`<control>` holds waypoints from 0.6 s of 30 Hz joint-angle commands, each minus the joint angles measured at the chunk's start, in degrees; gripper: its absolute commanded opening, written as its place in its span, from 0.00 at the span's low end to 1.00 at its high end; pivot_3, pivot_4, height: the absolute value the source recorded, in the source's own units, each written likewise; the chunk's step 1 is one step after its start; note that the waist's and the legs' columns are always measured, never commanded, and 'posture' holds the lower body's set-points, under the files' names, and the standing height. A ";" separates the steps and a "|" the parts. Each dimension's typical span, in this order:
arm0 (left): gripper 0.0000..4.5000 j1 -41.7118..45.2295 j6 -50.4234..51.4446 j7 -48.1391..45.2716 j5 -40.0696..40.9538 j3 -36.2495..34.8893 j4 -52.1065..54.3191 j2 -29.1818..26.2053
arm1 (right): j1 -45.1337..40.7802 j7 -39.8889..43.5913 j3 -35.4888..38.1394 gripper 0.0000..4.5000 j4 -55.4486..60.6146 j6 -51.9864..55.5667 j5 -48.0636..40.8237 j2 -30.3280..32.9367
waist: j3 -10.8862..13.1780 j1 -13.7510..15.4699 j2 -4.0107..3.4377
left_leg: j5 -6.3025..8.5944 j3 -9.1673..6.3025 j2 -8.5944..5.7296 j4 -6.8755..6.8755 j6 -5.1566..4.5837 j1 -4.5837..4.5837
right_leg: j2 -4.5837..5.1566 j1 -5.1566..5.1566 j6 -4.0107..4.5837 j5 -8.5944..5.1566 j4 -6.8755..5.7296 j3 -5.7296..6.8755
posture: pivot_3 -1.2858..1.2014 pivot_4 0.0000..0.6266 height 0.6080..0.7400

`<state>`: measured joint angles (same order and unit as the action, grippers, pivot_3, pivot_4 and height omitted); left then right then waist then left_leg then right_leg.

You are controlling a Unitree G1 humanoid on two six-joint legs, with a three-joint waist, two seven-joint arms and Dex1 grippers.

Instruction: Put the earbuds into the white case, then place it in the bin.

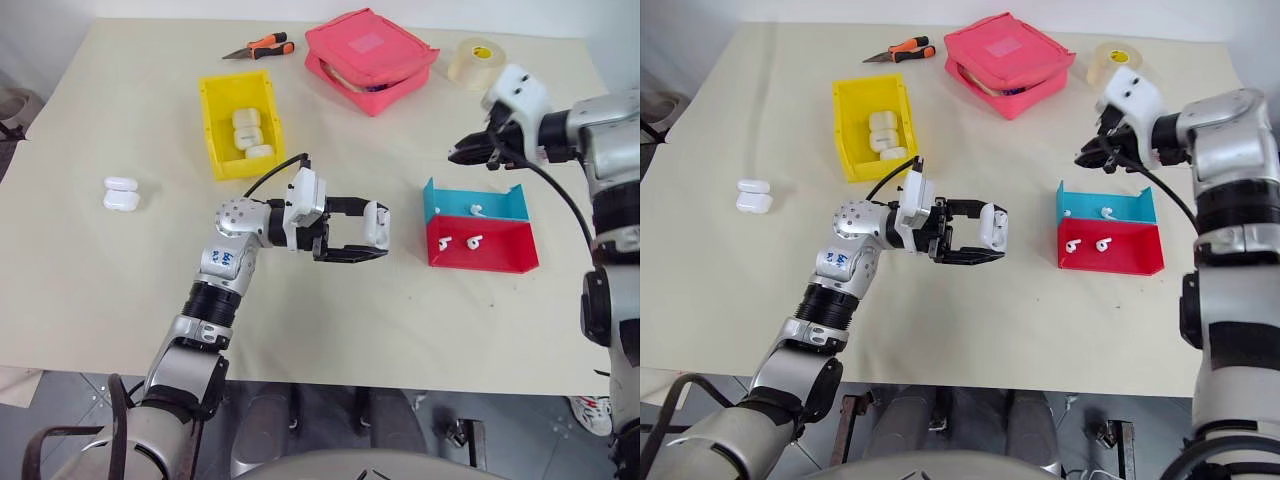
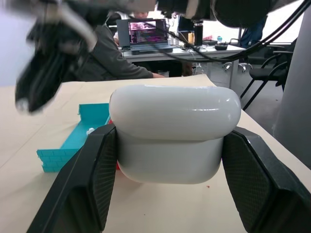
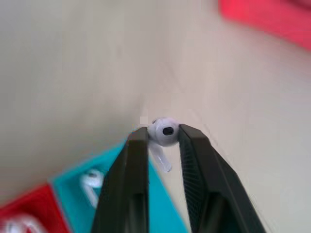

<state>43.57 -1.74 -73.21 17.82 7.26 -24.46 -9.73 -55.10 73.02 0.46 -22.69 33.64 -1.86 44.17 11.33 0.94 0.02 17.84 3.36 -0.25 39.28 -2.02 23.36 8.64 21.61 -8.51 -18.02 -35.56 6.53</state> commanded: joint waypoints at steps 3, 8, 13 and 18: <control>0.62 4.60 -3.96 -1.93 1.19 -1.38 -6.37 1.59 | 16.37 -8.00 18.84 0.11 40.16 27.74 -20.96 -5.42 | 0.00 0.57 0.00 | 0.00 -0.02 0.01 0.03 0.01 0.03 | 0.00 0.03 0.00 0.00 -0.06 0.02 | 0.52 0.24 1.00; 0.62 9.72 -7.53 -3.49 0.82 -2.60 -14.97 3.58 | 23.43 -20.27 35.01 0.11 63.45 48.04 -37.51 -22.03 | -0.03 0.57 0.05 | 0.01 -0.03 0.05 0.17 0.01 -0.03 | -0.02 -0.04 0.00 0.00 -0.09 -0.04 | 0.52 0.24 1.00; 0.62 12.08 -9.33 -5.55 0.91 -3.11 -18.71 5.16 | 24.29 -29.10 40.57 0.11 72.44 57.39 -43.44 -32.28 | -0.03 0.43 0.05 | 0.01 0.04 -0.02 0.11 0.01 -0.04 | 0.00 0.02 0.01 0.01 -0.12 -0.14 | 0.52 0.24 1.00; 0.62 12.62 -9.19 -7.21 1.26 -3.49 -19.02 6.07 | 27.17 -34.77 40.92 0.11 74.75 55.09 -46.91 -35.13 | -0.03 0.45 0.05 | 0.01 0.16 -0.06 0.05 0.00 -0.05 | -0.01 0.08 0.00 0.01 -0.14 -0.23 | 0.52 0.24 1.00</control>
<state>54.47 -10.22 -79.74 17.83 4.55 -43.93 -4.21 -28.36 39.89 40.68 50.13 90.00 -46.87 9.19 11.30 1.39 0.07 17.86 3.53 -0.32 39.33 -2.03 23.31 8.63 21.69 -8.51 -18.01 -35.70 6.29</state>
